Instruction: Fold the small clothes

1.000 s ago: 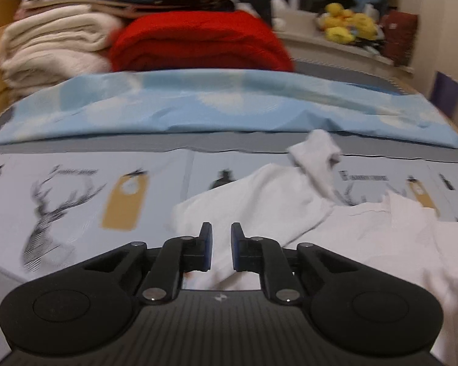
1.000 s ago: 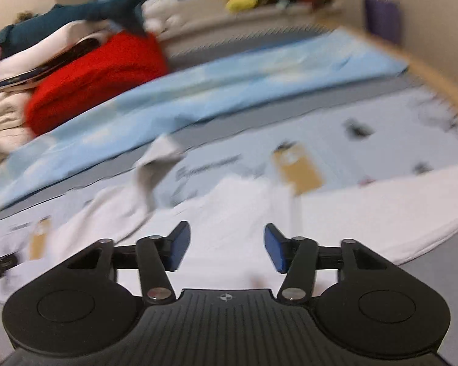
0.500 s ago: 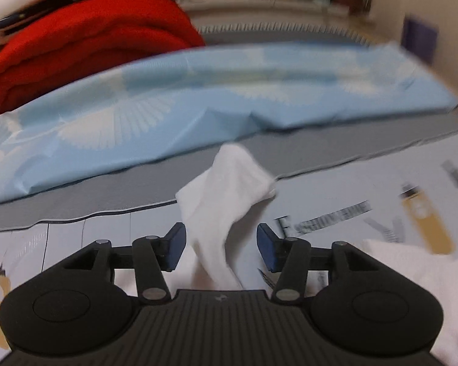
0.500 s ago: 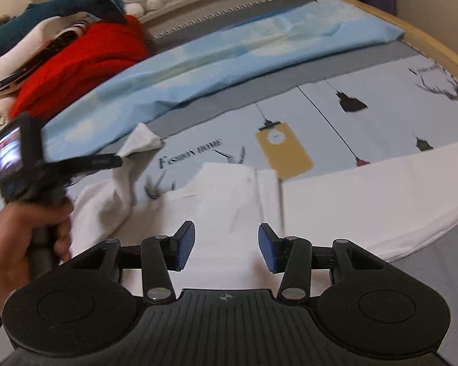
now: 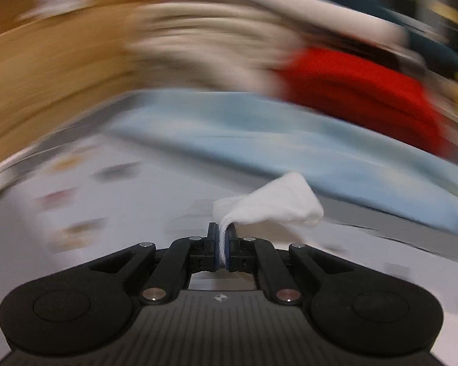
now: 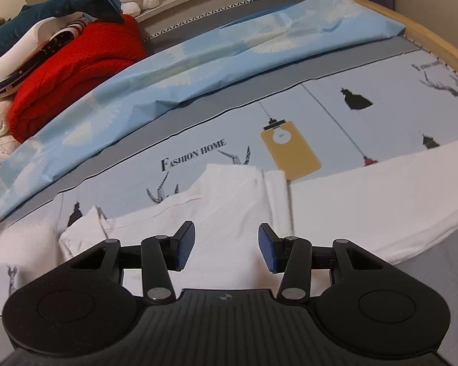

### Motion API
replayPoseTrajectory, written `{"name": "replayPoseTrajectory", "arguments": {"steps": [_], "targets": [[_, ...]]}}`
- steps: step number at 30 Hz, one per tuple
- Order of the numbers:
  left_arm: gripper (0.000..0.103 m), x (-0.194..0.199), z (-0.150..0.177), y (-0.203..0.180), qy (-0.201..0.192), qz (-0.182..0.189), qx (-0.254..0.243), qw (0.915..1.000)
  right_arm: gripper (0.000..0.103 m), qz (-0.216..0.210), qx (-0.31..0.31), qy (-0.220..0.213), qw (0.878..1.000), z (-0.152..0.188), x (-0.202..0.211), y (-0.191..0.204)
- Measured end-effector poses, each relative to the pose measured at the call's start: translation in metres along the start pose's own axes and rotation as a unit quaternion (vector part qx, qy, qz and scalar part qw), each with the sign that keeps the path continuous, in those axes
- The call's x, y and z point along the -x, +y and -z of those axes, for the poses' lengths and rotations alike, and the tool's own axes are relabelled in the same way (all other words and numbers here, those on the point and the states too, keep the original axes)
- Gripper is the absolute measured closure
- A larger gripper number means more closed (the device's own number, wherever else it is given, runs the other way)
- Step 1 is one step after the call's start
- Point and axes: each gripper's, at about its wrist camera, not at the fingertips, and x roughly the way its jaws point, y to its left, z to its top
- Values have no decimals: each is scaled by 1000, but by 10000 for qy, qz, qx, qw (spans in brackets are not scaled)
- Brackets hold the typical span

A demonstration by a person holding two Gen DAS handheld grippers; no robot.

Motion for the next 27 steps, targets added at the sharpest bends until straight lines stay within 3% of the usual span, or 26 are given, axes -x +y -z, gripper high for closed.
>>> {"name": "replayPoseTrajectory", "arguments": {"steps": [1,2,3,5,6,8,11,14,16,19,22,26,27], "targets": [[98,-5,0,48,113,-520,330,9980,55,24,16,-4,10000,2,1,1],[86,-10,2,86,262,-845,615,9942,55,48,26,-5,10000,3,1,1],[82,-15,7,121,542,-1170,929,9873,54,61,28,-2,10000,4,1,1],[82,-13,13,152,965,-1787,1206,9717,54,91,-5,10,10000,4,1,-1],[82,-6,14,157,935,-1831,1337,9695,54,113,-33,11,9999,4,0,-3],[73,12,19,141,839,-1464,1499,9742,53,177,-88,19,9998,3,-3,-8],[63,28,29,80,746,-524,1344,9867,53,317,-194,47,9993,2,-13,-19],[58,22,46,-7,847,791,521,9919,53,425,-259,76,9987,2,-26,-32],[58,16,65,-68,858,1515,-307,9842,53,422,-235,47,9988,1,-36,-39],[58,-1,89,-132,998,2120,-970,9673,53,431,-60,-15,9991,0,-60,-45],[48,-9,118,-165,1069,2326,-1126,9601,53,498,371,-77,9980,1,-89,-43],[46,-39,130,-192,1090,2527,-1315,9523,53,486,860,-135,9950,3,-122,-36],[46,-41,134,-197,1058,2575,-1382,9505,61,446,1020,-172,9936,4,-127,-32]]}}
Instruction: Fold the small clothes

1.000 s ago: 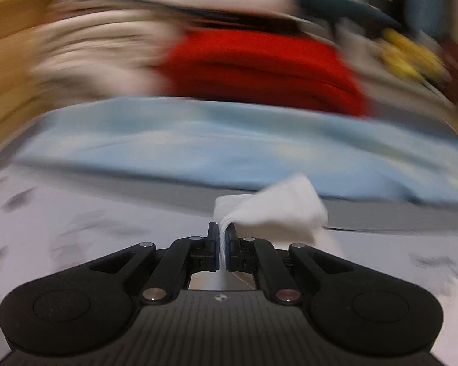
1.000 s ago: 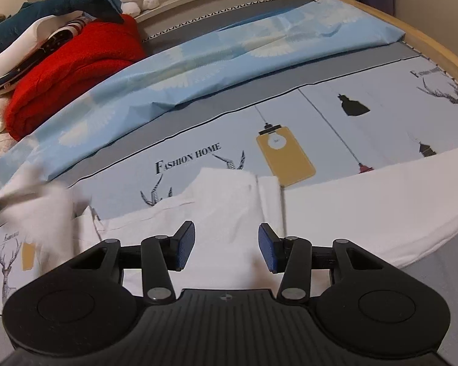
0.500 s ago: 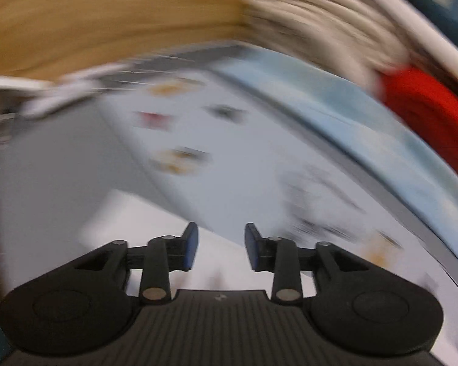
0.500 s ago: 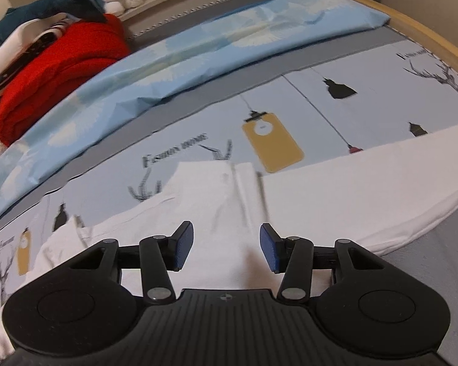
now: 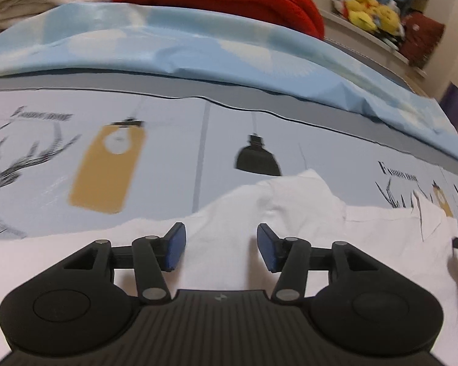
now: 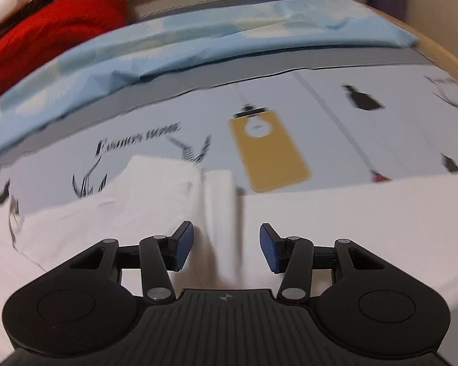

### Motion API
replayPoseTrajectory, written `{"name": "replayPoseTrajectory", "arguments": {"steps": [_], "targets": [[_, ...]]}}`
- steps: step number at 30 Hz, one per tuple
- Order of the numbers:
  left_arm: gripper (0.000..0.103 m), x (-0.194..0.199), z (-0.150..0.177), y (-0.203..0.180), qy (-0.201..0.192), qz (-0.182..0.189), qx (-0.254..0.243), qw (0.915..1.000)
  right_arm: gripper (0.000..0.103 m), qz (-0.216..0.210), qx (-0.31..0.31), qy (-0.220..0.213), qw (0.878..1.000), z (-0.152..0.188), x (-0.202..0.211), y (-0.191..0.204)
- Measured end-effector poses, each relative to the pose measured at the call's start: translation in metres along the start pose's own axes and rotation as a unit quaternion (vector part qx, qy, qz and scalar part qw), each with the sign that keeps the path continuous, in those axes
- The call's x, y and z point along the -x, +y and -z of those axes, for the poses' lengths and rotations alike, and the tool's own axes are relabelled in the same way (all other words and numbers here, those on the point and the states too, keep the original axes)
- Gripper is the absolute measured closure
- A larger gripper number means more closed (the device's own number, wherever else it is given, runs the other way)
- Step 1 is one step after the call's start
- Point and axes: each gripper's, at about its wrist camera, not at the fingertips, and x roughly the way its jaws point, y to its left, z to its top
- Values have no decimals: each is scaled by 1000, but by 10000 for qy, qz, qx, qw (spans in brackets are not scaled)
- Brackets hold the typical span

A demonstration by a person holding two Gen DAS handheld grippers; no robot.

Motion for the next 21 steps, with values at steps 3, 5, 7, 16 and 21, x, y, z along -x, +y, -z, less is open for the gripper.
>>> {"name": "replayPoseTrajectory", "arguments": {"steps": [3,5,7,16,21], "targets": [[59,-26,-4,-1,78,-112,-356,9993,77,144,621,-78,9979,4,-16,18],[100,-40,-7,6,189,-296,-523,9980,94,112,828,-196,9963,1,-21,27],[100,-41,-18,19,69,-262,-203,9994,97,70,863,-309,9958,-5,-25,33],[89,-8,-45,33,-290,-694,240,9969,81,-244,597,-956,9933,-33,5,38],[88,67,-45,34,-393,-372,410,9977,81,-390,207,-1031,9937,-36,79,11]]}}
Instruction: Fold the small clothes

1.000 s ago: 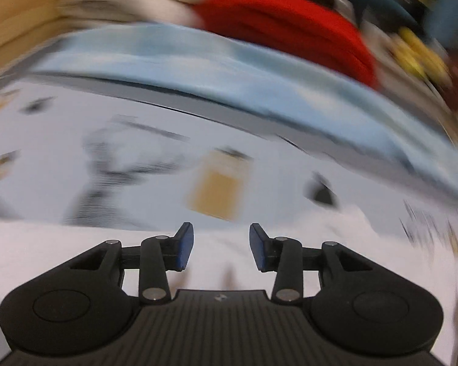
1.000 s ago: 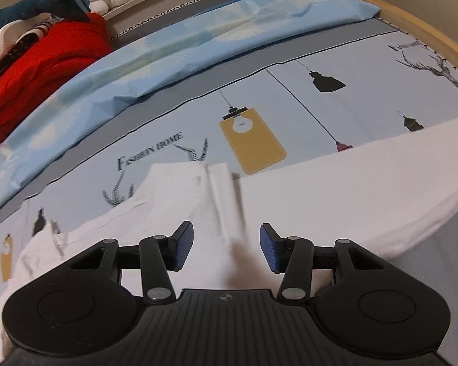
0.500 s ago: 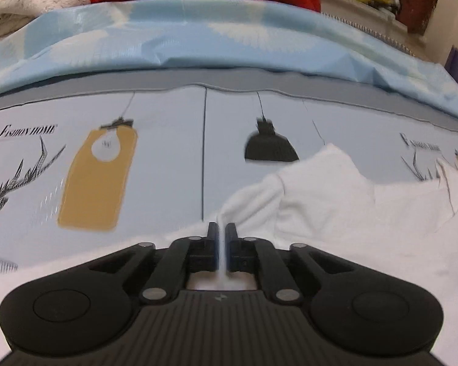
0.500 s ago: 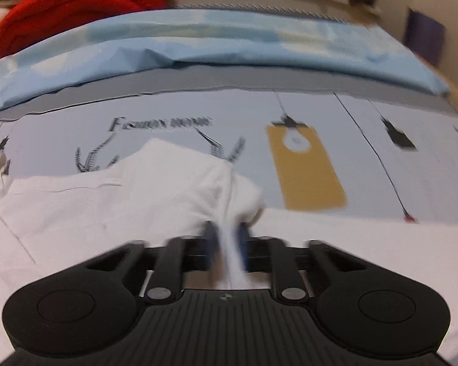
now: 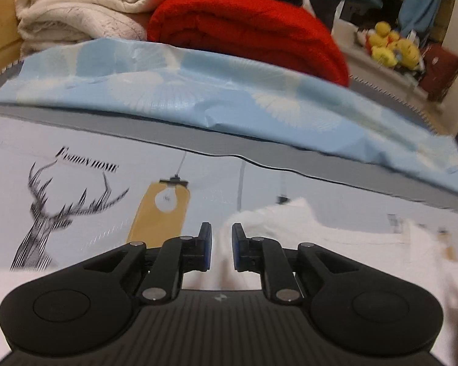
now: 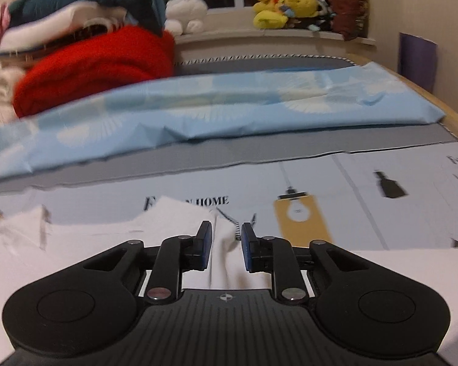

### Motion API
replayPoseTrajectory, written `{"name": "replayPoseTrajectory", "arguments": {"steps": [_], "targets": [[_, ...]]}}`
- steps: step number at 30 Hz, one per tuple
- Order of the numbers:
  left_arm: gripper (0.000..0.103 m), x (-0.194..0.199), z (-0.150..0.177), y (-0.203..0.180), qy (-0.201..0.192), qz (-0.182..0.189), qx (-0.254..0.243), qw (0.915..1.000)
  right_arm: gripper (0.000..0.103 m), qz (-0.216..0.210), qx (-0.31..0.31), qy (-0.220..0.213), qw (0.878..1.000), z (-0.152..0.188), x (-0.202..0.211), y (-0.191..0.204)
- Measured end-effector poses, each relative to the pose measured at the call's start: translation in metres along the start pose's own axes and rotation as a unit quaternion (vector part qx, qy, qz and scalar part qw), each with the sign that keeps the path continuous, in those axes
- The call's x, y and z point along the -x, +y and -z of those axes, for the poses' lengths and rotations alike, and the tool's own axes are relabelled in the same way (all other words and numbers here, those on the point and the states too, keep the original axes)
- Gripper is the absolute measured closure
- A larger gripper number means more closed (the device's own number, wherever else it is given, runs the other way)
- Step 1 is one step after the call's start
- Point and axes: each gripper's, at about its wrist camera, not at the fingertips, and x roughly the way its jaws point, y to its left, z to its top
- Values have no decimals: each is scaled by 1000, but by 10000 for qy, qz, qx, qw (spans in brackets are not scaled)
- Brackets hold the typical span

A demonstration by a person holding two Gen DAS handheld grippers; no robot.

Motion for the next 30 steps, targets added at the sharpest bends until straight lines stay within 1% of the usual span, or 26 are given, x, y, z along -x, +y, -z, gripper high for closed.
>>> {"name": "replayPoseTrajectory", "arguments": {"steps": [3,5,6,7,8,9,11,13,16,19,21,23,24,25,27,28,29,30], "targets": [[88,53,14,2,134,147,36,9998,81,-73,-226,-26,9997,4,60,-10],[88,88,32,7,199,234,84,9995,81,-141,-304,25,9994,17,97,-14],[85,104,43,10,247,238,133,9993,80,-151,-342,76,9993,27,115,-16],[74,122,58,15,316,186,228,9991,77,-159,-376,147,9991,40,135,-19],[68,137,72,20,359,142,336,9987,74,-168,-394,206,9989,53,151,-21],[68,148,85,24,390,131,417,9983,70,-156,-413,284,9986,68,167,-24],[68,168,122,34,564,147,542,9968,69,-104,-466,522,9975,97,191,-27],[68,178,159,44,812,119,572,9950,69,-89,-514,762,9957,128,211,-31],[68,182,211,61,1399,11,634,9881,68,-8,-474,1137,9924,170,226,-31],[67,183,251,77,1678,-80,735,9830,67,105,-486,1483,9877,213,230,-31],[67,183,271,86,1827,-85,832,9796,67,235,-643,1724,9826,237,229,-34],[67,186,285,91,1890,-107,898,9778,67,319,-836,1995,9758,255,225,-37],[67,188,288,90,1834,-82,848,9793,67,341,-899,2129,9723,262,222,-37],[67,190,291,88,1793,-64,745,9809,66,380,-899,2183,9710,266,220,-36],[67,193,296,84,1754,-104,576,9828,67,504,-836,2142,9719,271,221,-34],[68,195,298,82,1700,-149,497,9841,68,530,-816,2133,9721,271,222,-31],[83,197,299,80,1663,-194,453,9848,71,527,-791,2114,9728,271,223,-30],[96,198,300,79,1661,-156,447,9850,98,503,-789,2075,9737,271,225,-29]]}}
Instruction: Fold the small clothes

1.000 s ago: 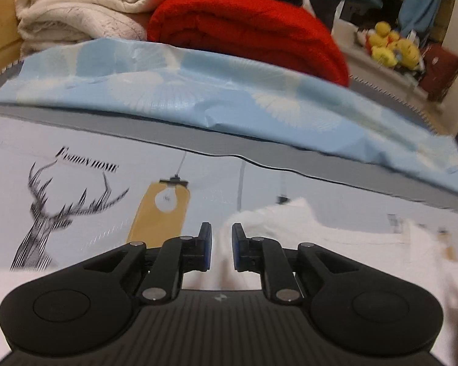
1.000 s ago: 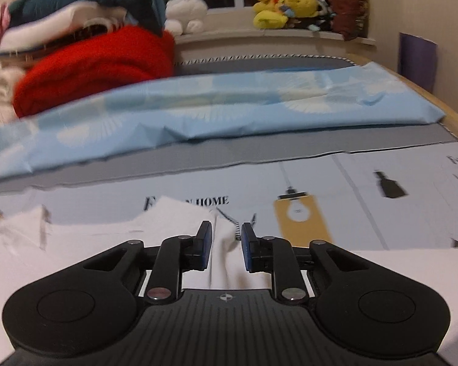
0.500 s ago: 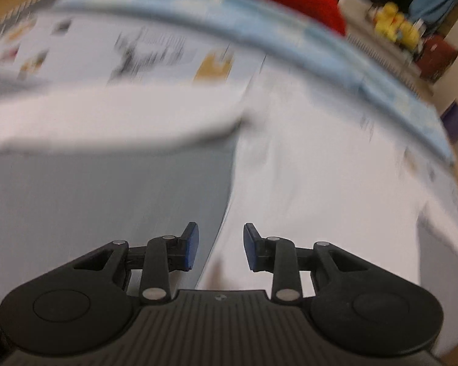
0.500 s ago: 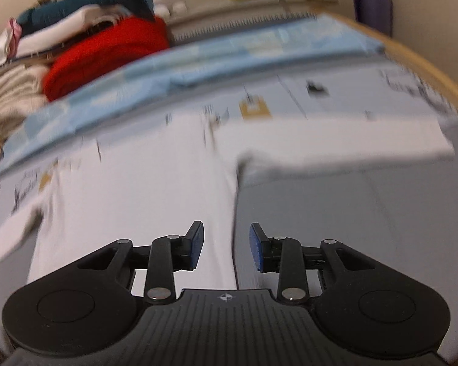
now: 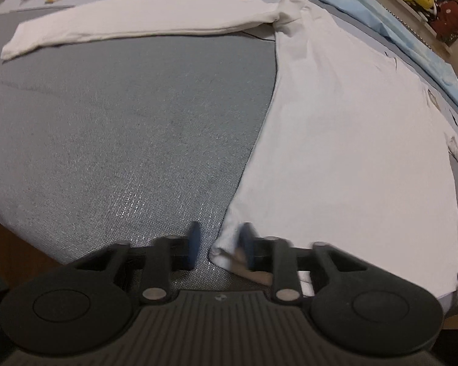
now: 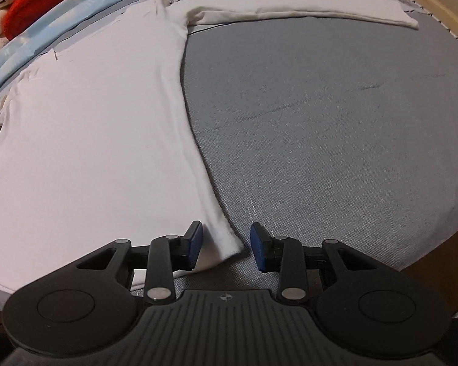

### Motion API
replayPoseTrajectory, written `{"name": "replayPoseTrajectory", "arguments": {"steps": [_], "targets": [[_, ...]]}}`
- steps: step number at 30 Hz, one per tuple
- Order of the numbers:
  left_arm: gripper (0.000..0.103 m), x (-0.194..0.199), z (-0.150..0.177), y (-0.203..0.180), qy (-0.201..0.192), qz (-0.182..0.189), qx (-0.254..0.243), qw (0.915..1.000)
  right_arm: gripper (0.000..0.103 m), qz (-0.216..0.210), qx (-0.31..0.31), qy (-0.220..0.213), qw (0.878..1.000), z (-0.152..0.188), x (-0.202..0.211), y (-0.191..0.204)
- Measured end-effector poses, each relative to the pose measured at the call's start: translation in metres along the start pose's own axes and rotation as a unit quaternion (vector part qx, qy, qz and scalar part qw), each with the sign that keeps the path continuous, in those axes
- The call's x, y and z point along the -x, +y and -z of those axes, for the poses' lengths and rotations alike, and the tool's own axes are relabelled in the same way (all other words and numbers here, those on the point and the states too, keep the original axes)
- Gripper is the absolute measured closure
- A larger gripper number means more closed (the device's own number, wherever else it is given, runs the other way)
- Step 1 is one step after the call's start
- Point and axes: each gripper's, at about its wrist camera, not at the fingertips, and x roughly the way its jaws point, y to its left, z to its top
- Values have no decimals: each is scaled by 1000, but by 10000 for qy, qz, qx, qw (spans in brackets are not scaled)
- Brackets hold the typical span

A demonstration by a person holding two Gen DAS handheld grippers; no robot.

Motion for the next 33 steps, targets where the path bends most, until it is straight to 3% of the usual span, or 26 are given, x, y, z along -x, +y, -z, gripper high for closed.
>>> {"name": "replayPoseTrajectory", "arguments": {"steps": [4,6,8,10,12,14,16,18,19,21,24,26,27,29,31,33], "targets": [[96,26,4,-12,-348,275,-86,9990,97,-265,-603,-795,9947,-5,43,-13],[96,40,9,-16,-506,443,-138,9976,97,-156,-744,-982,9923,-5,54,-22],[96,32,19,-19,-163,206,-298,9992,97,201,-759,-555,9954,-1,37,-28],[96,18,24,-15,227,-60,-230,9995,96,222,-811,100,9964,4,15,-30],[94,23,23,-11,125,-213,-152,9996,92,421,-933,-111,9947,6,22,-29],[94,40,20,-10,-276,-207,-114,9993,85,562,-896,-519,9930,4,39,-25],[93,51,19,-12,-572,-74,-179,9982,66,453,-919,-806,9915,2,49,-25],[93,47,20,-16,-469,132,-234,9985,58,283,-906,-632,9935,3,41,-24],[89,38,22,-19,-248,141,-268,9992,58,214,-839,-298,9958,5,30,-21],[89,17,27,-24,310,-112,-394,9987,60,379,-698,79,9968,12,16,-14],[89,31,29,-30,-17,-219,-511,9985,61,506,-608,-347,9963,8,28,-8],[87,41,28,-33,-327,-108,-628,9974,60,502,-597,-96,9969,7,20,-8],[87,38,28,-32,-245,-96,-634,9976,60,517,-658,140,9964,11,13,-10],[84,20,30,-28,287,-203,-561,9978,61,619,-592,-36,9963,12,20,-9],[83,22,30,-29,203,-235,-474,9984,61,591,-447,-413,9964,12,35,-5],[74,31,24,-35,-90,-103,-473,9988,61,501,-307,-902,9942,10,55,1]]}}
